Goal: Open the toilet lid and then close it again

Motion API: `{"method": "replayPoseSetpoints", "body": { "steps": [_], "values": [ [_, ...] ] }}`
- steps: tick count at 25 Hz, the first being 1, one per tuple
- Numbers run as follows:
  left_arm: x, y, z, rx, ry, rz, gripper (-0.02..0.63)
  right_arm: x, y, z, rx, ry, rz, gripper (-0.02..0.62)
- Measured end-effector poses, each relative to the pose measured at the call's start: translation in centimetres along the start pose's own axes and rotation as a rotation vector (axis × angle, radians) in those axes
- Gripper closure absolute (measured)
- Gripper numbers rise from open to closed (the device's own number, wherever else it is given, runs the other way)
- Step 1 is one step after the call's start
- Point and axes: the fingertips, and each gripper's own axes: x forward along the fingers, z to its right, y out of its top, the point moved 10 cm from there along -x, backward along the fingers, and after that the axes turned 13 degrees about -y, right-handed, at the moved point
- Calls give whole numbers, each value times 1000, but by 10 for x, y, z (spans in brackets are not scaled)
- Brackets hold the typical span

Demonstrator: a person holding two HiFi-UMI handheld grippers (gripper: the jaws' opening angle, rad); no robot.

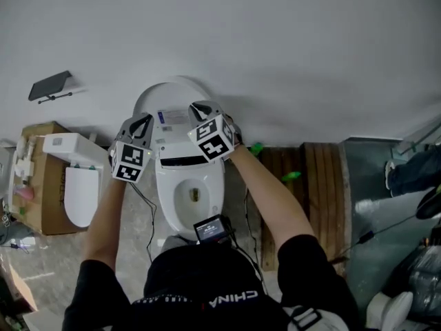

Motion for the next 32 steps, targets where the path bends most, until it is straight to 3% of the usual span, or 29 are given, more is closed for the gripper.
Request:
{"method": "replayPoseSetpoints", "body": {
  "steps": [6,13,23,28,32],
  "values": [
    [-45,-4,52,-69,-21,78,596,-62,-27,-32,35,45,17,580],
    [-110,-22,85,-111,-37,150,597,-123,-38,-66,100,-15,-25,581],
    [-231,-97,144,-172,-101,195,596,-233,-53,-191,156,-103,-110,581],
    [-275,-126,182,-229,-156,205,596,-291,-60,-246,187,-74,-142,581],
    [-291,-125,206,-243,-177,213,595,-319,-54,-258,173,-45,-147,580]
  ]
}}
